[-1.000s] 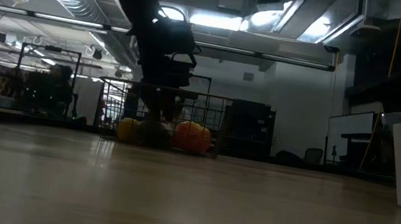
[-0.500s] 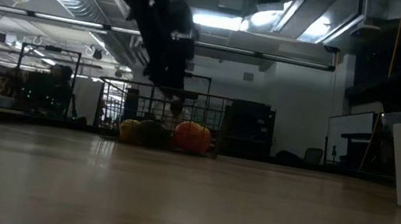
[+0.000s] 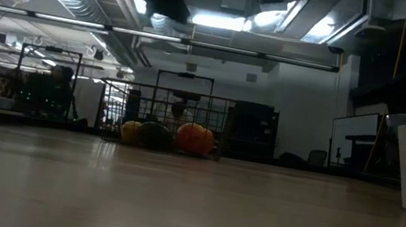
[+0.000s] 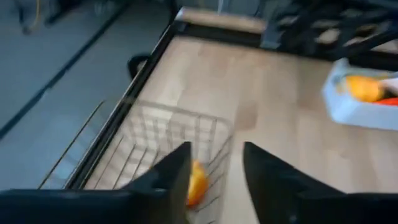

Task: Sort produce into baskets
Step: Return to Home position

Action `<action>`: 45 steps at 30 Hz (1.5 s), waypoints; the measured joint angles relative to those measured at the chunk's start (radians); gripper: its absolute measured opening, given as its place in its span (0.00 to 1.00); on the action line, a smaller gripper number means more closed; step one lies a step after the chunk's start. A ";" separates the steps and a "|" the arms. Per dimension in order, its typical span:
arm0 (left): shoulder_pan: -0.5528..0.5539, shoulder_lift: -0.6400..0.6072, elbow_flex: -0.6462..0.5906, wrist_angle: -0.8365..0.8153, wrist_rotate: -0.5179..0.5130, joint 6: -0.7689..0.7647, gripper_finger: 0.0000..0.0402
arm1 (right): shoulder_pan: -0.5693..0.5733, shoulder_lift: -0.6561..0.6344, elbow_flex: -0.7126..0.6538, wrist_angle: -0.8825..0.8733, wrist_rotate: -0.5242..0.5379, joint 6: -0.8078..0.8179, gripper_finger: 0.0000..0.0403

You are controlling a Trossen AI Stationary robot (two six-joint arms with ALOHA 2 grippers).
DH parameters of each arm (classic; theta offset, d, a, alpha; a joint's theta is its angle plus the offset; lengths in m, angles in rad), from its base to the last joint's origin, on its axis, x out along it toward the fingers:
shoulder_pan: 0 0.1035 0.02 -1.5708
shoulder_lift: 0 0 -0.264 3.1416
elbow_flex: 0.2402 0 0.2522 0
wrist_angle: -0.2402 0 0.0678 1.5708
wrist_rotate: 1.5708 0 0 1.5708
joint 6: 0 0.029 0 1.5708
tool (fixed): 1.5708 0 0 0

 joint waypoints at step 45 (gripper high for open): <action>-0.166 -1.249 -1.128 0.512 -0.083 -0.180 0.00 | 0.000 0.000 0.000 0.000 0.000 0.000 0.54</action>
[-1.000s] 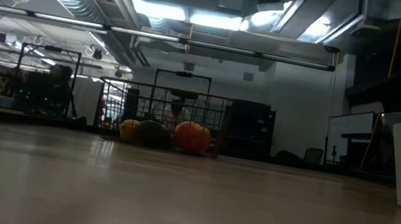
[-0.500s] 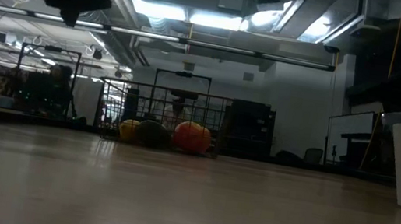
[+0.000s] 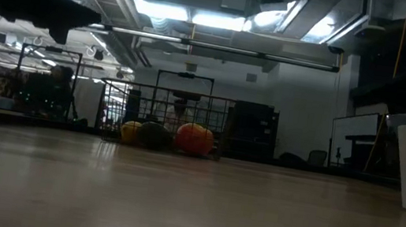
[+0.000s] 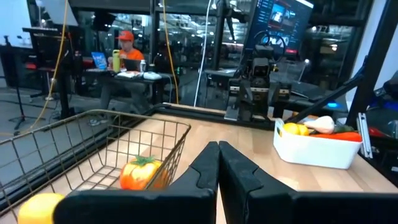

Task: Sort produce into baskets
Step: Return to Home position

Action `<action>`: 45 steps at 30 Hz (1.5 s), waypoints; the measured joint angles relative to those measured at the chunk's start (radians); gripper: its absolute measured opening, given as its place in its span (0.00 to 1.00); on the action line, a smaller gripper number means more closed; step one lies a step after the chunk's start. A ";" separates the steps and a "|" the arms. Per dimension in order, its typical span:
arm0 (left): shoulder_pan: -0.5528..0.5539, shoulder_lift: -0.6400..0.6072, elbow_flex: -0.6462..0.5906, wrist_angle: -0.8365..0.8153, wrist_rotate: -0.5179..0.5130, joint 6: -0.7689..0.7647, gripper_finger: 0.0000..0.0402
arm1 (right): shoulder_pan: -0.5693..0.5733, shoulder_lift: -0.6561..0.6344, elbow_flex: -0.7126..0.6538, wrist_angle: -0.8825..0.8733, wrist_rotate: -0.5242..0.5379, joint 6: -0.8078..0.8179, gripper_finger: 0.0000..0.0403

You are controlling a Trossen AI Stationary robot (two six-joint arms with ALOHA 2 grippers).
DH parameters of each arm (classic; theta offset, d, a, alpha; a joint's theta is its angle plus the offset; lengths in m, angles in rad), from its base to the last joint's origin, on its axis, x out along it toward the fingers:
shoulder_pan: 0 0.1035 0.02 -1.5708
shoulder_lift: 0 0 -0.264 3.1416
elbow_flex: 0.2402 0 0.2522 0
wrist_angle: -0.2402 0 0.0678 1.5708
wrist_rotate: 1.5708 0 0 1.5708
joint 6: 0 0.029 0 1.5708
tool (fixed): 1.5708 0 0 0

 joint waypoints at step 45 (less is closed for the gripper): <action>0.000 -0.036 -0.061 -0.008 -0.010 0.069 0.00 | 0.000 0.000 0.000 0.000 0.000 0.000 0.54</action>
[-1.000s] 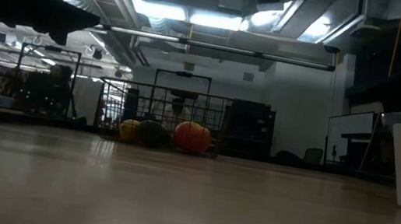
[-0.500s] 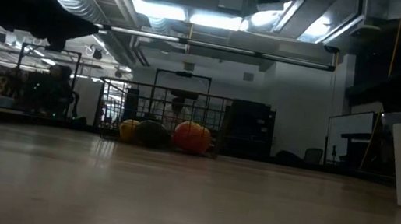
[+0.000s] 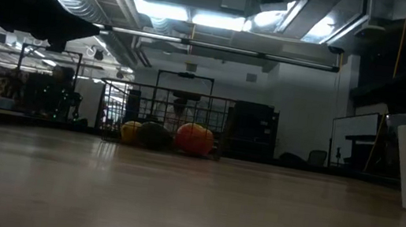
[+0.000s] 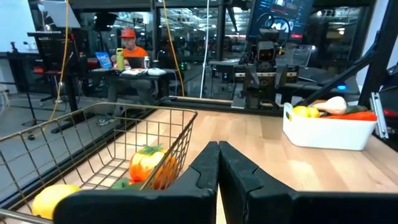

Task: Sort produce into baskets
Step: Return to Home position

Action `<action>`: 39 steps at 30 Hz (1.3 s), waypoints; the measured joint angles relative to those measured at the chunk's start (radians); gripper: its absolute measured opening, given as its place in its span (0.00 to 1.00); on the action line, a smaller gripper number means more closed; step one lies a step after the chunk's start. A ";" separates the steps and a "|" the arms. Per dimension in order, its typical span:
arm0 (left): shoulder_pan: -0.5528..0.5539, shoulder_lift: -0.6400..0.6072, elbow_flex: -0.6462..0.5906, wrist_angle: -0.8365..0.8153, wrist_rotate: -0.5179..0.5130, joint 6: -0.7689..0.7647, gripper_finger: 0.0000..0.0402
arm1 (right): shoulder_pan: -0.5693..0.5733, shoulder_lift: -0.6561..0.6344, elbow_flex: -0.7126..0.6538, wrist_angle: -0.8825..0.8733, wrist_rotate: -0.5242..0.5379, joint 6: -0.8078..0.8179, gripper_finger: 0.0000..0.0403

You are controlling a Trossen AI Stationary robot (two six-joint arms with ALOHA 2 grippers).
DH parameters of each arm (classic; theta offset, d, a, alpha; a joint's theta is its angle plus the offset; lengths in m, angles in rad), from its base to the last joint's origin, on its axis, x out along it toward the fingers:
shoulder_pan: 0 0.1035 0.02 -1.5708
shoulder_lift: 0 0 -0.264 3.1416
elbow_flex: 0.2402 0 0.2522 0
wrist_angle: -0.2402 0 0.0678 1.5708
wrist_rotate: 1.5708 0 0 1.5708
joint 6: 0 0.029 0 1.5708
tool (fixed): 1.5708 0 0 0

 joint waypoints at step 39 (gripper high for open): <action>0.000 0.000 0.000 -0.001 -0.001 -0.002 0.00 | 0.000 0.000 0.000 0.000 0.000 0.000 0.54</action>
